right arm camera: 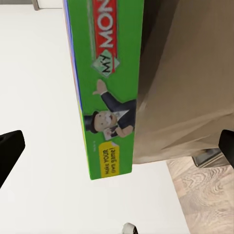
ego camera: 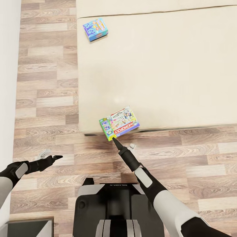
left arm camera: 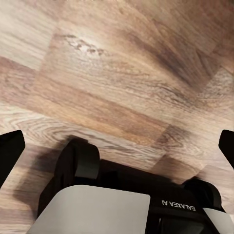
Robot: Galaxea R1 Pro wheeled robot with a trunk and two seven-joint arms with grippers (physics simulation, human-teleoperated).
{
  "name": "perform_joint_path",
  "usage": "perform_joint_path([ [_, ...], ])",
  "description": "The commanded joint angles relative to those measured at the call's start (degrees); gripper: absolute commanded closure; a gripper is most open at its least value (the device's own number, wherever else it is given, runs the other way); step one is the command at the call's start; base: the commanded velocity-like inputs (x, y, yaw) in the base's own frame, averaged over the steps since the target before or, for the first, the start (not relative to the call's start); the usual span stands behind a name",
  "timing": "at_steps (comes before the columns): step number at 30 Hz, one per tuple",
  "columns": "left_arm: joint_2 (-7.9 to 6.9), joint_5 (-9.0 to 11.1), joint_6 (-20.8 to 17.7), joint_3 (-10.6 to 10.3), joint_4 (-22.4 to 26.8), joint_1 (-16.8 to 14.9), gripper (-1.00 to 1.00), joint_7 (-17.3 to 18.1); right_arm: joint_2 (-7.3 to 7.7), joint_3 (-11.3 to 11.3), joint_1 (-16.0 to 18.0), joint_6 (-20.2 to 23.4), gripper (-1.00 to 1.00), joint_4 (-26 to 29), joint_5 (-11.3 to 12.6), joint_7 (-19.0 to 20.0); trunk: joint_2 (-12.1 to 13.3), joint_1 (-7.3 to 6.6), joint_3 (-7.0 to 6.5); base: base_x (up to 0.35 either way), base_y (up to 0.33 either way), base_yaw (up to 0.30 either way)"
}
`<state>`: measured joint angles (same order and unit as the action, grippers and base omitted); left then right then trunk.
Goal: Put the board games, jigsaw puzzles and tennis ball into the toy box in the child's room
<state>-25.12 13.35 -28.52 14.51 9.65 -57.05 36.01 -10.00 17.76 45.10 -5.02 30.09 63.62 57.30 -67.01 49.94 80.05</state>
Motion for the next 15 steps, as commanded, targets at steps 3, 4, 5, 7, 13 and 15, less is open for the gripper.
perform_joint_path([
  [3, -0.06, 0.5, -0.5, 0.0, 0.0, 0.0, -1.00, 0.0, 0.00, 0.3, 0.1, -0.5, -1.00, -0.1, 0.3, 0.1, 0.0, 0.01, 0.02, 0.000, 0.000, 0.000],
  [4, -0.07, 0.5, -0.5, 0.0, 0.0, 0.0, -1.00, 0.0, 0.00, 0.3, 0.1, -0.5, -1.00, -0.1, 0.3, 0.1, 0.0, 0.01, 0.02, 0.000, 0.000, 0.000],
  [5, -0.08, 0.5, -0.5, 0.0, 0.0, 0.0, -1.00, 0.0, 0.00, 0.3, 0.1, -0.5, -1.00, -0.1, 0.3, 0.1, 0.0, 0.01, 0.02, 0.000, 0.000, 0.000],
  [7, -0.11, 0.5, -0.4, 0.0, 0.0, 0.0, -1.00, 0.0, 0.00, 0.3, 0.1, -0.5, -1.00, -0.1, 0.2, 0.1, 0.0, 0.01, 0.02, 0.000, 0.000, 0.000],
  [13, -0.12, 0.5, -0.4, 0.0, 0.0, 0.0, -1.00, 0.0, 0.00, 0.3, 0.1, -0.5, -1.00, -0.1, 0.2, 0.1, 0.0, 0.01, 0.02, 0.096, 0.017, 0.000],
  [15, -0.11, 0.5, -0.4, 0.0, 0.0, 0.0, -1.00, 0.0, 0.00, 0.3, 0.0, -0.5, -1.00, -0.1, 0.2, 0.1, 0.0, 0.01, 0.02, 0.122, 0.015, 0.000],
])
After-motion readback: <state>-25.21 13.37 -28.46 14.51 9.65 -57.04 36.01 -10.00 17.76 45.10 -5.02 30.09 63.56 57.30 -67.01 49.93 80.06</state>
